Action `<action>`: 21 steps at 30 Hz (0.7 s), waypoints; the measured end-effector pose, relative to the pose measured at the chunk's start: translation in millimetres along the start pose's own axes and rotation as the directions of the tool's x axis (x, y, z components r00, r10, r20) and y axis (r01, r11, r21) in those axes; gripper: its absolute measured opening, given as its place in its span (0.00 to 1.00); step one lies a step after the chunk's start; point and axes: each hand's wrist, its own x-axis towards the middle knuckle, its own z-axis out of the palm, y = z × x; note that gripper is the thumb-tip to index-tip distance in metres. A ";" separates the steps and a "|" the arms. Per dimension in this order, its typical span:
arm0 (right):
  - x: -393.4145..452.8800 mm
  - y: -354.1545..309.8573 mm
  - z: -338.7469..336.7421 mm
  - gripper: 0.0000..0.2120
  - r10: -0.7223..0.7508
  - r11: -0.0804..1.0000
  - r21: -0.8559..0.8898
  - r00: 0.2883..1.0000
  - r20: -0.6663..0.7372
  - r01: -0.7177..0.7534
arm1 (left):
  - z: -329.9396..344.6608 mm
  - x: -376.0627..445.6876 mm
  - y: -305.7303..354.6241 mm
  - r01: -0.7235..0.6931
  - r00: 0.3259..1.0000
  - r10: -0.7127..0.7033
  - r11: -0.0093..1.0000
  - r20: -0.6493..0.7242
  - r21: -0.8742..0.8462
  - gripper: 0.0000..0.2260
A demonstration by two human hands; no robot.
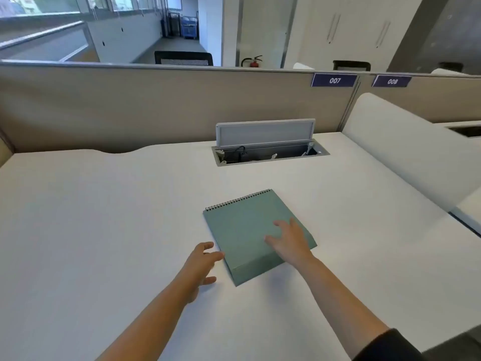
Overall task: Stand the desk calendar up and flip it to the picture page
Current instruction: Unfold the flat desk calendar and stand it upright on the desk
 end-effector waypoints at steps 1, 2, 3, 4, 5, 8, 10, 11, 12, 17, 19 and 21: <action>8.5 4.2 -4.1 0.28 0.040 0.997 -0.062 0.999 -0.032 -0.042 | 3.8 -0.5 1.5 0.005 1.000 -0.005 1.000 -0.005 -0.018 0.22; 13.0 7.0 -9.1 0.28 0.098 0.989 -0.108 0.993 -0.065 -0.105 | 5.9 -0.4 2.4 0.010 1.000 -0.011 0.999 -0.005 -0.046 0.20; 21.5 12.1 -12.1 0.29 0.153 0.978 -0.133 0.987 -0.059 -0.159 | 8.8 -0.7 2.2 0.025 1.000 -0.025 0.997 0.003 -0.068 0.19; 25.4 15.5 -16.9 0.30 0.202 0.971 -0.121 0.978 -0.041 -0.206 | 11.8 -1.7 2.7 0.039 0.999 -0.039 0.994 0.006 -0.098 0.19; 33.3 19.5 -16.1 0.30 0.224 0.969 -0.108 0.974 -0.011 -0.224 | 14.0 -1.2 1.3 0.054 0.999 -0.053 0.991 0.014 -0.119 0.19; 42.3 26.0 -14.9 0.29 0.227 0.966 -0.125 0.974 -0.006 -0.226 | 20.0 -2.7 -0.9 0.060 0.998 -0.058 0.987 0.022 -0.151 0.20; 50.0 29.8 -17.1 0.27 0.238 0.967 -0.094 0.971 -0.007 -0.237 | 22.0 -3.0 -0.6 0.038 0.999 -0.042 0.986 -0.023 -0.163 0.21; 53.5 31.3 -18.6 0.26 0.244 0.969 -0.028 0.970 0.005 -0.244 | 21.9 -1.9 -0.4 0.031 0.998 -0.040 0.987 -0.052 -0.161 0.22; 55.8 31.8 -20.0 0.24 0.241 0.967 0.074 0.970 0.036 -0.243 | 21.3 -1.5 0.6 0.026 0.995 -0.040 0.988 -0.087 -0.152 0.23; 50.9 25.9 -10.6 0.08 0.110 0.897 0.417 0.988 0.112 -0.147 | 8.7 -1.7 3.6 0.053 0.978 -0.091 0.979 -0.188 -0.196 0.14; 44.2 20.0 -2.1 0.06 0.061 0.876 0.470 0.992 0.114 -0.108 | 1.2 -0.8 4.0 0.044 0.961 -0.103 0.974 -0.258 -0.224 0.15; 38.1 15.9 5.0 0.06 -0.005 0.850 0.524 0.996 0.089 -0.043 | -8.7 0.4 5.1 0.022 0.944 -0.105 0.966 -0.312 -0.258 0.16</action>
